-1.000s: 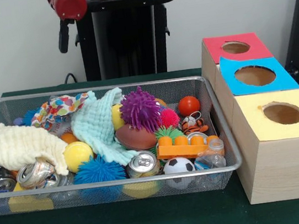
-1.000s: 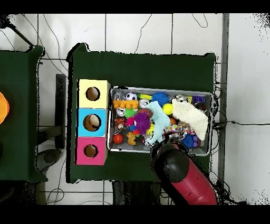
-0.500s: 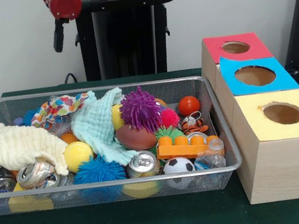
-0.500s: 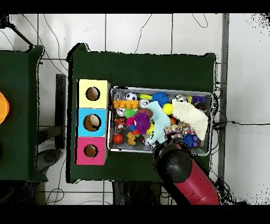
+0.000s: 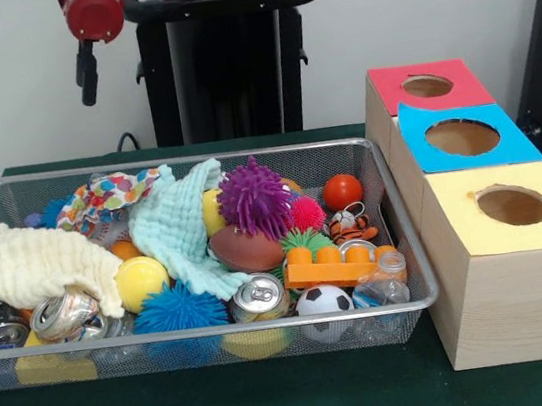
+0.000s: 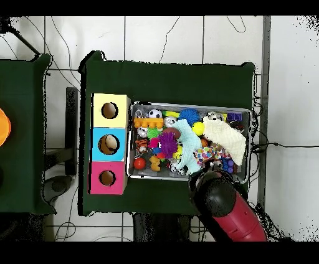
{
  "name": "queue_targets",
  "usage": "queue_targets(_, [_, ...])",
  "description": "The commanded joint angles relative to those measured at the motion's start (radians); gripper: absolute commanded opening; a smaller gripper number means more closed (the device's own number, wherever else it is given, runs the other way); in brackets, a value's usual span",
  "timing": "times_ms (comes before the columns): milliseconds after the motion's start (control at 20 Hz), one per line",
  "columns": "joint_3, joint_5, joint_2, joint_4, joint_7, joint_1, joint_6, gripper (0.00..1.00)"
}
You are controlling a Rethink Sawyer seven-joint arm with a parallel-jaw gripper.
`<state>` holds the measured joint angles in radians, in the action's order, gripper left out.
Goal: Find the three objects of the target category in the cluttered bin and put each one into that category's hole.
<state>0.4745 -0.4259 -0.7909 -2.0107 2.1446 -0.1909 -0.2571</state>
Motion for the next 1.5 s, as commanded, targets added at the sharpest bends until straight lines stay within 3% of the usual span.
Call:
queue_targets(50, [-0.117, 0.052, 0.026, -0.031, 0.093, -0.03, 0.058, 1.0])
queue_targets(550, [-0.145, 0.045, 0.06, -0.046, 0.14, -0.054, 0.126, 1.0])
queue_targets(800, [-0.231, 0.036, 0.104, -0.052, 0.162, -0.119, 0.202, 1.0])
queue_targets(1050, [-0.261, 0.051, 0.125, -0.044, 0.169, -0.144, 0.258, 1.0])
queue_targets(1200, [-0.345, 0.032, 0.129, -0.078, 0.18, -0.209, 0.241, 1.0])
queue_targets(1500, [-0.41, 0.032, 0.151, -0.095, 0.2, -0.249, 0.265, 1.0])
